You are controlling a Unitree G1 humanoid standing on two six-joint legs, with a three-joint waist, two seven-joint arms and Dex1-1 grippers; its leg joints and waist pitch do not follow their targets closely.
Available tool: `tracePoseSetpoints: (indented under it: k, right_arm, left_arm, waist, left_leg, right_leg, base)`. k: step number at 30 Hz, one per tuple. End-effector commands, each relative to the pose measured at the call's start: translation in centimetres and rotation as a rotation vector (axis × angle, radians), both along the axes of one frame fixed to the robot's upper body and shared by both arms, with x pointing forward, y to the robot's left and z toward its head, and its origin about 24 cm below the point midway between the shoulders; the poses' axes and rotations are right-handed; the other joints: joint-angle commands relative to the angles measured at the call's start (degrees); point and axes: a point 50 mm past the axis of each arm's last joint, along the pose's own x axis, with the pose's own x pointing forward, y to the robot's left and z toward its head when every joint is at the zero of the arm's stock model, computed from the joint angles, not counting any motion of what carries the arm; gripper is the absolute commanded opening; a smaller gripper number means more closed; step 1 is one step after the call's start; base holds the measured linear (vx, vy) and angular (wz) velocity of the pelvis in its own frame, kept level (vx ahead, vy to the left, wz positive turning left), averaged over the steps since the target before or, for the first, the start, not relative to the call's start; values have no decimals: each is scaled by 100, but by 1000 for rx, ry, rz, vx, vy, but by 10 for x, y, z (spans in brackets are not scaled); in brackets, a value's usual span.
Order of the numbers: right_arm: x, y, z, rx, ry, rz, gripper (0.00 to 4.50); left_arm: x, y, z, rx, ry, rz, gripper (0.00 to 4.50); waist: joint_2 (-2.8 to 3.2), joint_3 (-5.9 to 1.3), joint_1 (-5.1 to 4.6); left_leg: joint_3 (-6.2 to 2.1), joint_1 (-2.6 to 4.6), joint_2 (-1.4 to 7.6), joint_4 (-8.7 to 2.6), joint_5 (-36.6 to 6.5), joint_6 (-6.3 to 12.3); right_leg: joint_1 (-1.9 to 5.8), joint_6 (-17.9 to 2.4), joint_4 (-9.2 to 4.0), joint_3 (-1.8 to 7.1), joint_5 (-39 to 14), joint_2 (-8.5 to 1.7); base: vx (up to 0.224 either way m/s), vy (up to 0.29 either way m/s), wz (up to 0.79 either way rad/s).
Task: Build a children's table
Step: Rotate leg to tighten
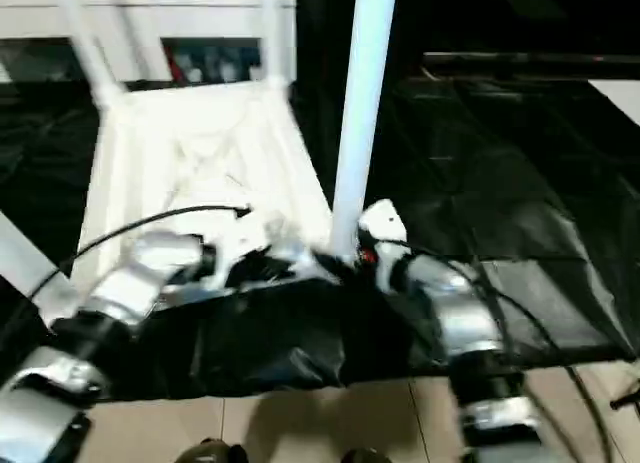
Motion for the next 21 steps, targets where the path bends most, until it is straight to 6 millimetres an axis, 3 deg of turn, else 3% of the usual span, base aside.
tracePoseSetpoints:
  k: [1, 6, 10, 21]
  right_arm:
    - [-7, 21, 5, 19, 16, 186, 371]
    - [-13, 18, 3, -37, 85, 346, 371]
    - [-12, 20, 5, -38, 93, 405, 338]
    - [-14, 20, 2, 19, 102, 337, 258]
  left_arm:
    - [1, -14, 17, -70, -62, -81, 0]
    - [5, -5, 18, -27, -58, -111, 0]
    - [3, -1, 19, -13, -42, -151, 0]
    - [3, -1, 16, -14, -51, -134, 0]
  waist:
    - [-43, -497, 9]
    - [-51, -497, 73]
    - [-62, -503, 92]
    - [-51, -508, 129]
  left_leg:
    - [-198, 152, 396, -395, -1134, 344]
    - [-203, 159, 401, -400, -1164, 268]
    - [-208, 164, 400, -401, -1192, 200]
    - [-208, 164, 407, -404, -1135, 196]
  right_leg:
    - [275, -1346, -322, 311, -1202, -327]
    - [261, -1355, -322, 315, -1314, -351]
    - [257, -1342, -322, 313, -1422, -361]
    - [261, -1357, -311, 316, -1300, -358]
  base:
    - [0, 0, 0]
    - [0, 0, 0]
    - [0, 0, 0]
    - [0, 0, 0]
